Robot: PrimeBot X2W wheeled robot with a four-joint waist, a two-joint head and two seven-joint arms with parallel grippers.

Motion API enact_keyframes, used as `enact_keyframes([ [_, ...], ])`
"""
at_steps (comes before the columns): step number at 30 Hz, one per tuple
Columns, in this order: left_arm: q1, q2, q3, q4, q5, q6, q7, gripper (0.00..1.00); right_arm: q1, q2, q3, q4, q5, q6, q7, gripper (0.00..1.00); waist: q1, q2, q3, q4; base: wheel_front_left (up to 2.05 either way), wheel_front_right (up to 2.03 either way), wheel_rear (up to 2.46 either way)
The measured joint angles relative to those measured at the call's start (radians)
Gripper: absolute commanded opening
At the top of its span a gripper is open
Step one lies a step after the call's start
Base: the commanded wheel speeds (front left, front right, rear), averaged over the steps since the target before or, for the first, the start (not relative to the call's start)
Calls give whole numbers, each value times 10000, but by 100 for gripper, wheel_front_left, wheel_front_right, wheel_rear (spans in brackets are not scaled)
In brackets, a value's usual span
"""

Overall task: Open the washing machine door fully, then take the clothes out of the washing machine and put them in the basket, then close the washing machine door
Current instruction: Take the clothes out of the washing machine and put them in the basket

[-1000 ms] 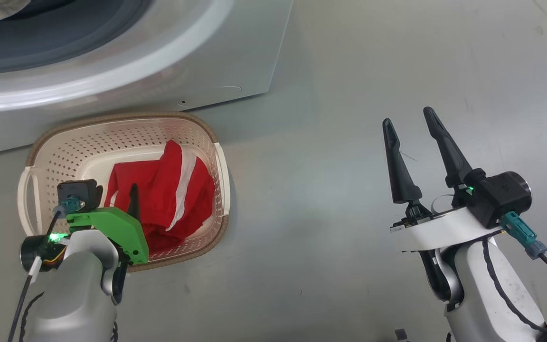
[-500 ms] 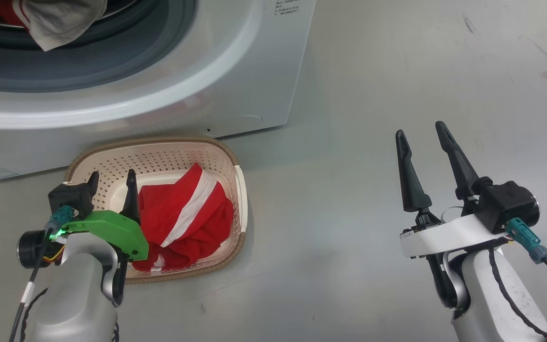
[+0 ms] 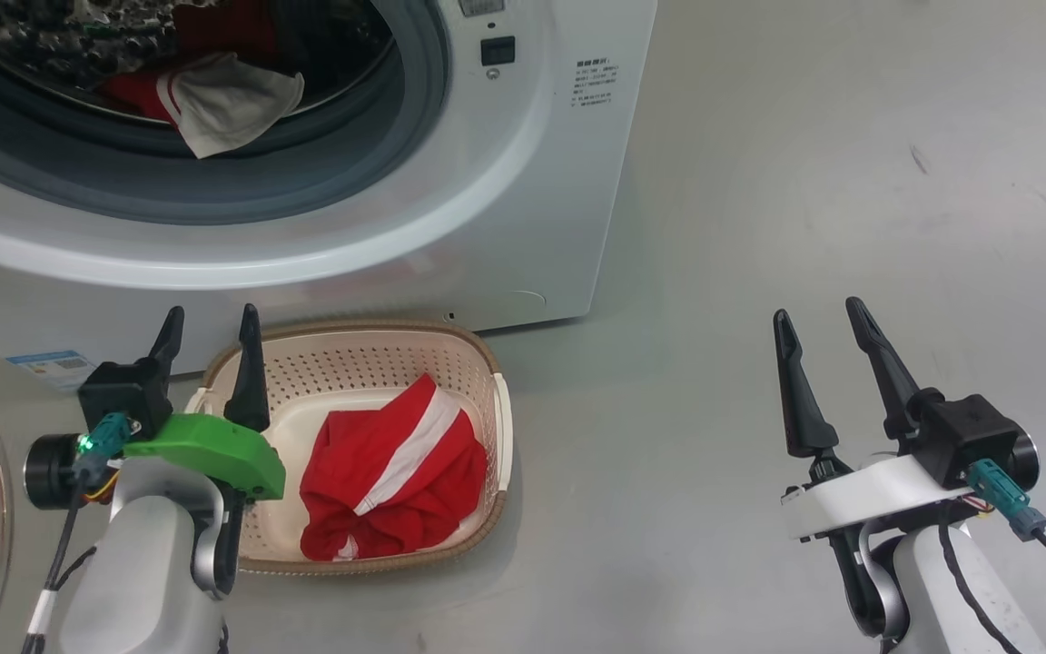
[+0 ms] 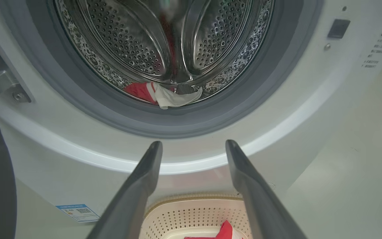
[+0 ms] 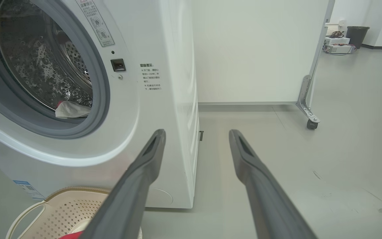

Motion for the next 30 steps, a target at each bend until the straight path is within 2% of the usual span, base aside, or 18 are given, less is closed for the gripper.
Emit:
enact_keyframes([
  [11,1361,151,29,-1902,556,347,-2,100,679,-59,-176,144,-12,-96,0,100,0,0,-1032,349,0,0,0],
  [21,2656,222,0,-2940,807,600,-2,100,1254,-77,-176,192,-12,-180,0,100,0,0,-1770,575,0,0,0],
  [30,3503,234,10,-3856,918,704,-2,100,1494,-96,-171,105,-12,-196,0,100,0,0,-2012,640,0,0,0],
])
